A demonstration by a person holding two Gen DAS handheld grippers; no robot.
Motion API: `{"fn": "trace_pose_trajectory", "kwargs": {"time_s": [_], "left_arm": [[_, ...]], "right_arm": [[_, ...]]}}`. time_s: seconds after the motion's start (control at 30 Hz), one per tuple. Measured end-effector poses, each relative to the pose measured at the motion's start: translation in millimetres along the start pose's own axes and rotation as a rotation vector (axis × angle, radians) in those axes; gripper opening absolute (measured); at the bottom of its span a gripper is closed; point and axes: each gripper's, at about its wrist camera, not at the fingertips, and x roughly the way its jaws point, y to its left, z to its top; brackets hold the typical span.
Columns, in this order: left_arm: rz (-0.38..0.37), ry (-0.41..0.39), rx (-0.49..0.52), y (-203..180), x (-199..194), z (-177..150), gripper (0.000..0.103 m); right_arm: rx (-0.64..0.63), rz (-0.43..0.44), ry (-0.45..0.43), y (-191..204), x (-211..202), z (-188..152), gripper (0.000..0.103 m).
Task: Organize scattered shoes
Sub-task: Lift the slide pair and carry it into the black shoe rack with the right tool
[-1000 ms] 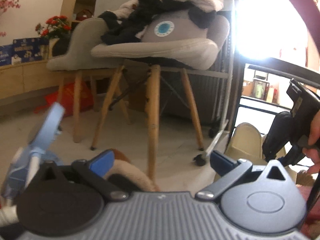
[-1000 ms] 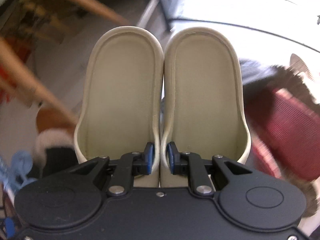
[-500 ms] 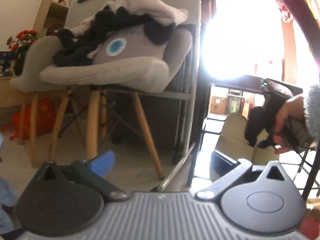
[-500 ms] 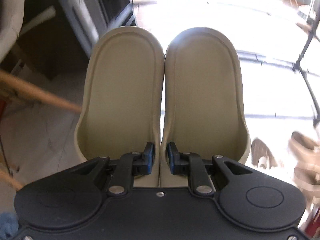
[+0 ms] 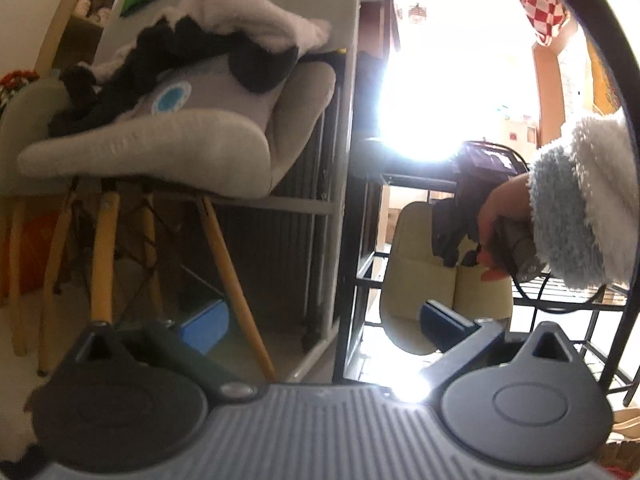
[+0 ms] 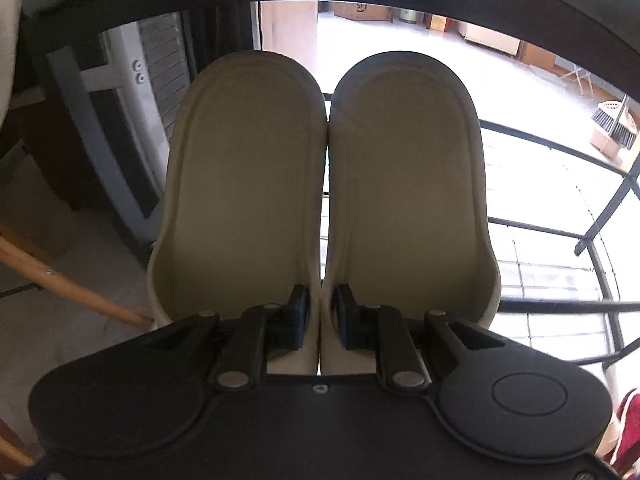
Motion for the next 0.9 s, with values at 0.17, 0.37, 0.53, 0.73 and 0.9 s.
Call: {"fn": "trace_pose_trajectory", "kwargs": {"time_s": [0.17,0.37,0.53,0.73,0.9], "left_arm": [[0.002,0.008,0.000,-0.8,8.5,-6.2,0.103],[-0.001,0.019,-0.022,3.0,16.2,-10.2,0.103],[-0.001,0.017,-0.021,5.7,17.2,-12.8,0.103],[0.017,0.011,-0.027,12.3,21.3,-14.7,0.103],[0.028,0.022,-0.022,14.1,28.0,-21.8,0.103]], "right_arm": [[0.015,-0.018,-0.012,-5.4,10.3,6.2,0.016],[-0.013,-0.029,-0.100,-4.1,0.3,18.6,0.016],[-0.034,-0.069,-0.153,3.9,8.8,23.6,0.016],[-0.039,-0.109,-0.290,9.6,25.1,18.8,0.009],[0.015,-0.098,-0.350,0.4,47.7,26.6,0.004]]}}
